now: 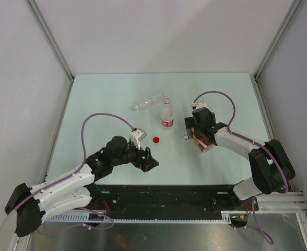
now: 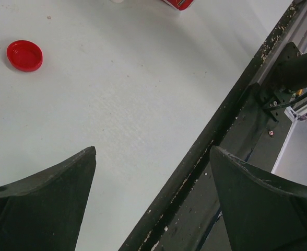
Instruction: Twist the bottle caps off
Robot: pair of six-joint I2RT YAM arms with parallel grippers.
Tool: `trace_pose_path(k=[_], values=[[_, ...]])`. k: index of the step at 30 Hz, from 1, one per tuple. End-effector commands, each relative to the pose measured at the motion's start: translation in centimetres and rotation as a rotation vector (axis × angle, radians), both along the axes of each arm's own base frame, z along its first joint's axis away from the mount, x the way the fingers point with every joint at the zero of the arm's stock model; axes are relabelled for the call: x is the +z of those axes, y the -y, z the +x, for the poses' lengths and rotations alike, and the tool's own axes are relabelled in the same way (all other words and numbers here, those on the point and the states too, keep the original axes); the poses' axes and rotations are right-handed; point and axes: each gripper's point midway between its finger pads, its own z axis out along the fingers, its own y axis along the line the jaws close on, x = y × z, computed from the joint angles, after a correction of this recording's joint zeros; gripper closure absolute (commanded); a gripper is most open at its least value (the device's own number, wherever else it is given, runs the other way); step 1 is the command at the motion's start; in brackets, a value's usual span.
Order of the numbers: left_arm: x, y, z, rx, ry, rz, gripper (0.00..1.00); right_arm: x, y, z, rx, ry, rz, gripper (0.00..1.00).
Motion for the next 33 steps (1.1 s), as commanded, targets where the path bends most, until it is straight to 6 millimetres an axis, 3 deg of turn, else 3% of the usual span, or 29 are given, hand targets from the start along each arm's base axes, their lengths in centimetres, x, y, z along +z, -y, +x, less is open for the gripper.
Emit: trace_pose_path(k=[1,10,15,20,25,33], values=[[2.7,1.2,0.6,-0.029,0.061,-0.052,0.06,1.4,0.4,1.8,-0.045,0.057,-0.005,0.06],[3.8,1.0,0.4,-0.020,0.080,-0.084,0.06,0.3,-1.0,1.8,0.022,-0.038,0.182,0.27],[4.1,0.8,0.0,-0.022,0.080,-0.107,0.05,0.3,-0.8,2.0,0.020,-0.086,0.314,0.52],[4.8,0.4,-0.1,-0.012,0.101,-0.130,0.05,1.4,-0.4,2.2,0.008,-0.068,0.347,0.56],[5.6,0.1,-0.1,-0.002,0.133,-0.149,0.04,4.7,-0.5,2.5,0.002,0.021,0.388,0.56],[8.0,0.2,0.1,-0.008,0.187,-0.186,0.03,14.5,-0.2,1.6,0.036,0.272,0.512,0.56]])
